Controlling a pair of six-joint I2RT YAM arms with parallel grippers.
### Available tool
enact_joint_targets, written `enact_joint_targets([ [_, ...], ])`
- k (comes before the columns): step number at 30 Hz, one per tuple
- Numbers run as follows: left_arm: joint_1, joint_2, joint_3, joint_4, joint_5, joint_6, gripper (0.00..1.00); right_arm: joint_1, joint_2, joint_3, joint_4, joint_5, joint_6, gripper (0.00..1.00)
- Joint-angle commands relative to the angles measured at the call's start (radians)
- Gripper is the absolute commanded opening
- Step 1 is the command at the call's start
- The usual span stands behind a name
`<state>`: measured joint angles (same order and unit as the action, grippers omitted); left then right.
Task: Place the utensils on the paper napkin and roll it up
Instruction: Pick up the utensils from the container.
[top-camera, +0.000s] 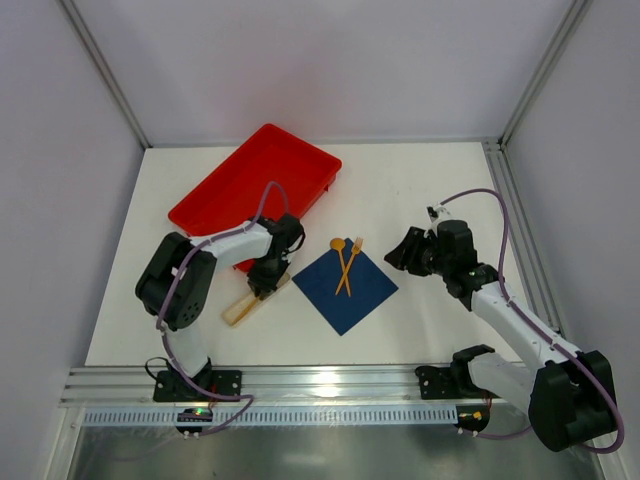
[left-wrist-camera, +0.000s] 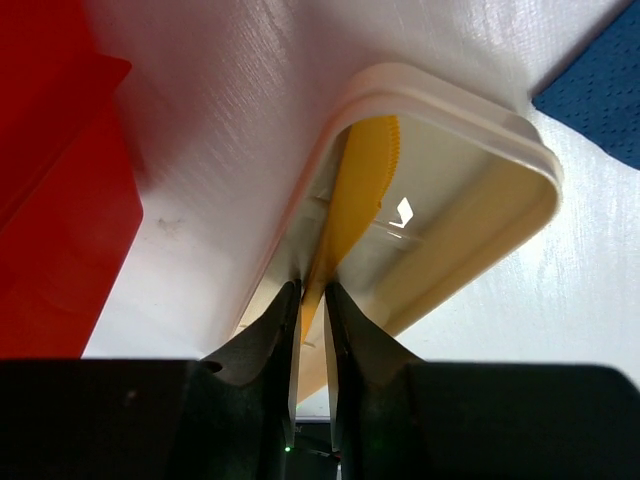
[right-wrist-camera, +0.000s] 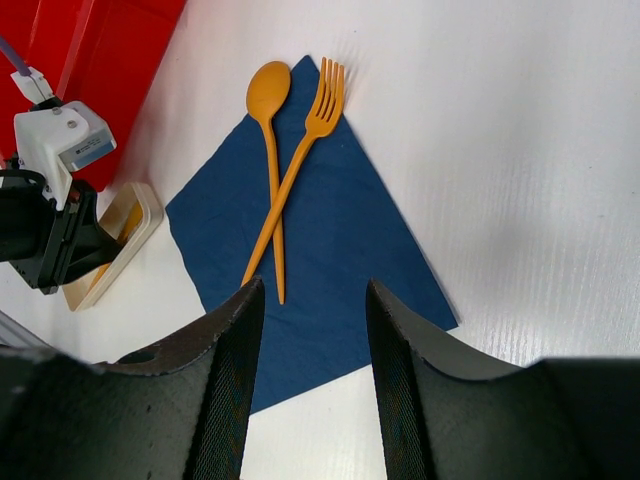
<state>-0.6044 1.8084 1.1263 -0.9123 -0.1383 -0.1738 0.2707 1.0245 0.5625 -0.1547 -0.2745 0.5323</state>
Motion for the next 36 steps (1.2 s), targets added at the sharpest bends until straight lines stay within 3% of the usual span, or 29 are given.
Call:
enact_joint_targets([
  [1,0.002,0.014,0.021,-0.005,0.023,0.010,0.18,-0.007,-0.023,0.002,0.024,0.000,-0.011,0.48],
  [7,0.002,0.008,0.018,-0.010,0.013,0.007,0.17,-0.007,-0.021,0.005,0.024,0.000,-0.011,0.47],
  [13,0.002,0.011,0.020,-0.019,-0.024,-0.010,0.00,-0.008,-0.023,0.008,0.021,-0.003,-0.011,0.48],
  [23,0.002,-0.089,0.038,-0.045,-0.171,-0.039,0.00,-0.010,-0.018,0.016,0.017,-0.003,-0.008,0.48],
  [36,0.003,-0.190,0.131,-0.074,-0.161,-0.101,0.00,-0.008,-0.023,0.033,-0.020,0.001,-0.005,0.48],
])
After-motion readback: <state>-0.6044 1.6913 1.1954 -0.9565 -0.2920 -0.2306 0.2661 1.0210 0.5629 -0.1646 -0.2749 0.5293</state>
